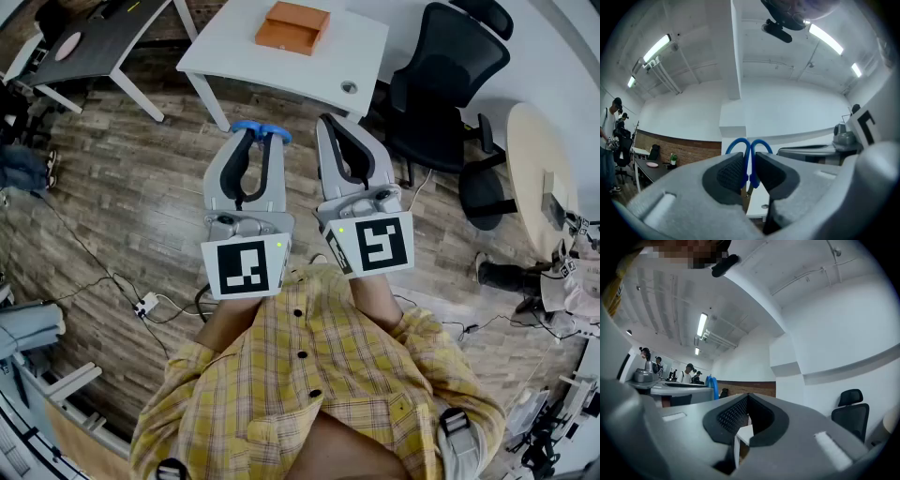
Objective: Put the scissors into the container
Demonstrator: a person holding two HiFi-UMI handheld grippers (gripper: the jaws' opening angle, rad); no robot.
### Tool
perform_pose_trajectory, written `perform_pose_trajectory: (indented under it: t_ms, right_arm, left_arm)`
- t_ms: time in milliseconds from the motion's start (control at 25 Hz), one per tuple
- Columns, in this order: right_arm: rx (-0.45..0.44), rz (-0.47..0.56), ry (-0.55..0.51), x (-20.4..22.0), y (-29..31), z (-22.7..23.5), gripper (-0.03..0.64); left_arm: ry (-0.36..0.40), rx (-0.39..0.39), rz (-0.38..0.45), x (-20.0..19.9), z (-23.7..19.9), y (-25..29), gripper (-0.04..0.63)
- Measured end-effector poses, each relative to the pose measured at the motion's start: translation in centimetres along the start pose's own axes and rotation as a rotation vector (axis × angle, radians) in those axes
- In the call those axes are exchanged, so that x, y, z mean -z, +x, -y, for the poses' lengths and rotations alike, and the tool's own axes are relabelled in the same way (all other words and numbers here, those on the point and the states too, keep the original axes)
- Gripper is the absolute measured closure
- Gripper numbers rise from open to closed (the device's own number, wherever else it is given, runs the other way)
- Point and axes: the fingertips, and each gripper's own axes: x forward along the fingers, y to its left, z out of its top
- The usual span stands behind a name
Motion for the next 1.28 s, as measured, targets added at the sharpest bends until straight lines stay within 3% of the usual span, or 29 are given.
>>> perform_pose_trajectory:
  t_ms: [480, 680, 840, 1280]
  right_arm:
    - [-0.034, 0.044, 0.047, -0.1, -0.8, 3.8, 0.611]
    - [-0.055, 0.034, 0.065, 1.0, -1.9, 7.1, 0.611]
    - [-0.082, 0.030, 0.102, 1.7, -2.6, 9.1, 0.611]
    - [-0.092, 0.009, 0.126, 3.9, 0.2, 10.7, 0.611]
  left_arm:
    - [0.036, -0.022, -0.019, 0.6, 2.4, 2.2, 0.509]
    - [0.065, -0.053, -0.030, 1.8, 5.2, 3.5, 0.508]
    - [0.044, -0.093, -0.042, 2.4, 7.0, 3.9, 0.508]
    - [0.077, -0.117, -0.106, 5.6, 5.7, 6.5, 0.509]
